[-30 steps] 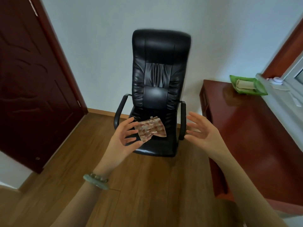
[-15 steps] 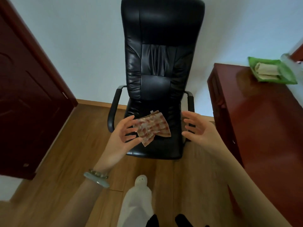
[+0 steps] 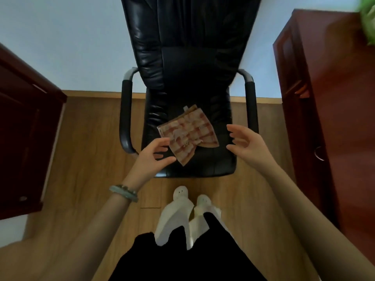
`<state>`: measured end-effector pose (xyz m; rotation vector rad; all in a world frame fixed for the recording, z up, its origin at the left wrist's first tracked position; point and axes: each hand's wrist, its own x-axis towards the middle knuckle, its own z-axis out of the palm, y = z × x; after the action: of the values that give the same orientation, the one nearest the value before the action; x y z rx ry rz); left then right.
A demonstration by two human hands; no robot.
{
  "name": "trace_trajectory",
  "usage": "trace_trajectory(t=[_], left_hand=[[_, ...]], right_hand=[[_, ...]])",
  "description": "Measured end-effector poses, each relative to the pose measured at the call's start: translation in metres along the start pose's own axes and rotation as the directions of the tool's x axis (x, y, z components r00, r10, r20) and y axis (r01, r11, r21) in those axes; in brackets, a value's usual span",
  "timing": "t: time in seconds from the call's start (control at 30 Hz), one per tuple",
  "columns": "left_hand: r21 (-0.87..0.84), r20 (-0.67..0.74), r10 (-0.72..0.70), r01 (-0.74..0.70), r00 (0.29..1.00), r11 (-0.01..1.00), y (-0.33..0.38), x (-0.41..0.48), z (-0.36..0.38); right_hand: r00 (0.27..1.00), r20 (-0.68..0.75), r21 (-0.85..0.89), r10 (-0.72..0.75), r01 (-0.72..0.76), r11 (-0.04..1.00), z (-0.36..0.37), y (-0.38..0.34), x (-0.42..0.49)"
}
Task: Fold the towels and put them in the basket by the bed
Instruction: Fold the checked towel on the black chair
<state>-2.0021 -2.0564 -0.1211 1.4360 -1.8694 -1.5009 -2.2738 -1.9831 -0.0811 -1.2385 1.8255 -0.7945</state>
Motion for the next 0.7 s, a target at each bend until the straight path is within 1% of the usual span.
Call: trace_trajectory(t=[0.1, 0.23, 0.4, 0.53, 0.7], left_hand=[[0.059, 0.034, -0.054, 0.052, 0.998, 0.997, -0.030, 0.026, 0.015], [0.101, 0.049, -0.139, 0.133, 0.989, 0.986, -0.075, 0.059, 0.036], [0.178, 0.026, -0.212, 0.205, 0.977, 0.962, -0.135, 0.097, 0.075], [0.262, 0.091, -0.214, 0.184, 0.972, 0.947, -0.183, 0.124, 0.108], [0.430, 0.176, -0.138, 0.050, 0.975, 0.901, -0.219, 0.147, 0.143]], right_hand=[[0.998, 0.021, -0.041, 0.065, -0.064, 0.997, 0.016, 0.034, 0.035], [0.993, 0.036, -0.166, 0.110, -0.103, 0.981, 0.042, 0.087, 0.085], [0.984, 0.152, -0.340, 0.093, -0.036, 0.940, 0.080, 0.165, 0.141], [0.958, 0.253, -0.425, 0.133, -0.013, 0.905, 0.111, 0.217, 0.169], [0.938, 0.308, -0.556, 0.160, 0.041, 0.830, 0.130, 0.265, 0.185]])
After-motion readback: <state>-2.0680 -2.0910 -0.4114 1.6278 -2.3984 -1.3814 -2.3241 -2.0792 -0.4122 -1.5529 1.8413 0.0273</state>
